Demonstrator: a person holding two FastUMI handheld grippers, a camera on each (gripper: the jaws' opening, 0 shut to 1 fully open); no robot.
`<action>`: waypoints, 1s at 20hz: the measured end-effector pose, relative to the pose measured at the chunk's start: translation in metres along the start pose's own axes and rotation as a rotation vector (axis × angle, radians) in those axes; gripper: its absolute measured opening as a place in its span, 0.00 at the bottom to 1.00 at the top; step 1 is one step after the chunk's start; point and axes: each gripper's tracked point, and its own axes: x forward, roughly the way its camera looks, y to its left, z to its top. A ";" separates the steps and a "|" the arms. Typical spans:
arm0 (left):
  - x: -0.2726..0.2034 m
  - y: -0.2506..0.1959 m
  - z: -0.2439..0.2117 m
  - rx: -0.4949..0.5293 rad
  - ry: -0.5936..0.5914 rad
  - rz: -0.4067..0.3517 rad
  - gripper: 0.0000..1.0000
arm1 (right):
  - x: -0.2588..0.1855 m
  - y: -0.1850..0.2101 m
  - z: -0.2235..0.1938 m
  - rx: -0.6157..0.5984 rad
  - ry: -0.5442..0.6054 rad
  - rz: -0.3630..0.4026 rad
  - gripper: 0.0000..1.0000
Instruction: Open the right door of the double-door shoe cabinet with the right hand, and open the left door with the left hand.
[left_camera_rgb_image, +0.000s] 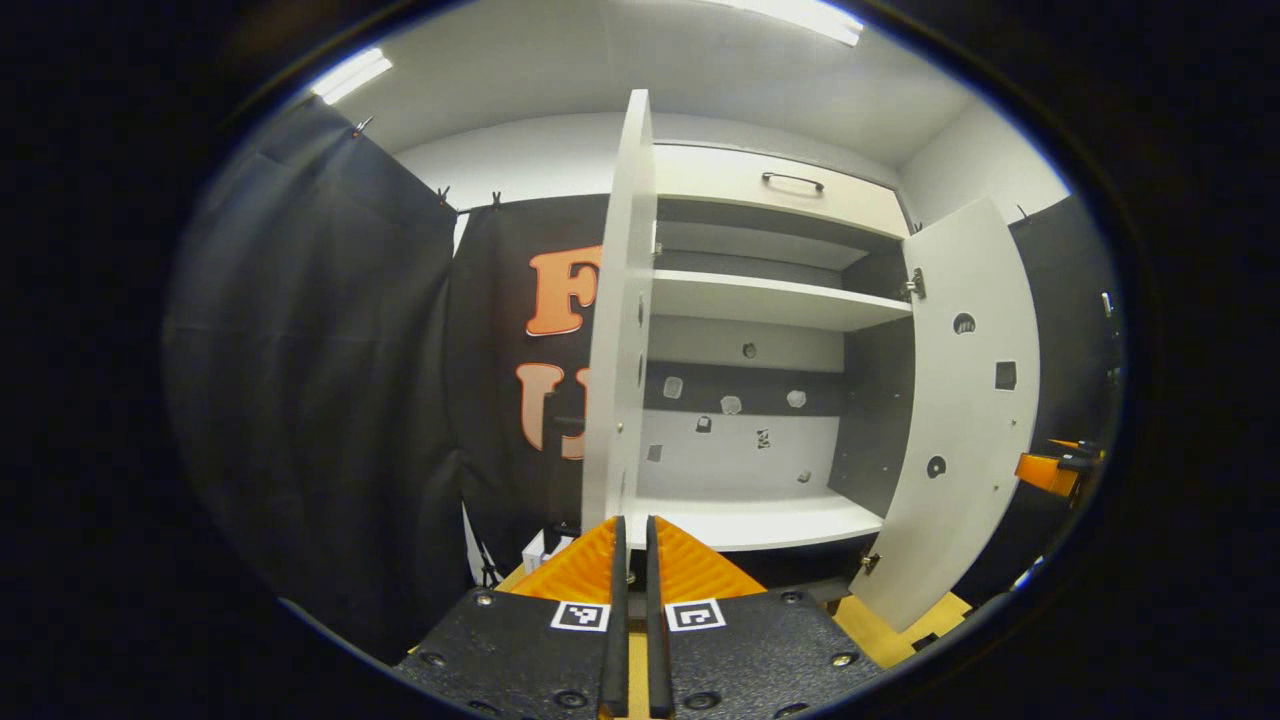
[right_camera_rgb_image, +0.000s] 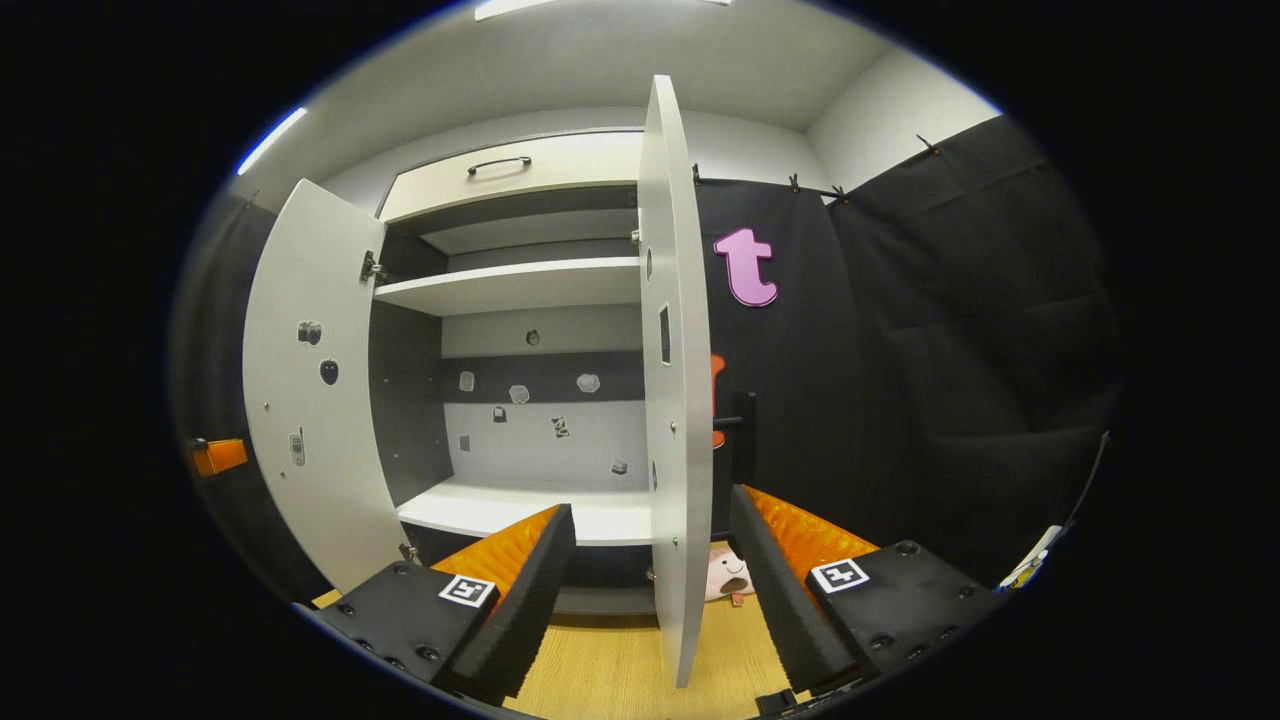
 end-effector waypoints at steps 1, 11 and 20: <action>0.001 -0.007 0.001 -0.002 -0.002 -0.017 0.10 | -0.001 0.000 0.000 0.001 0.000 0.001 0.99; -0.002 -0.037 0.017 -0.014 -0.034 -0.033 0.53 | -0.001 -0.010 0.002 -0.023 -0.006 -0.026 0.99; -0.003 -0.045 0.029 0.005 -0.077 -0.044 0.95 | -0.001 -0.010 0.004 -0.023 -0.015 -0.026 0.99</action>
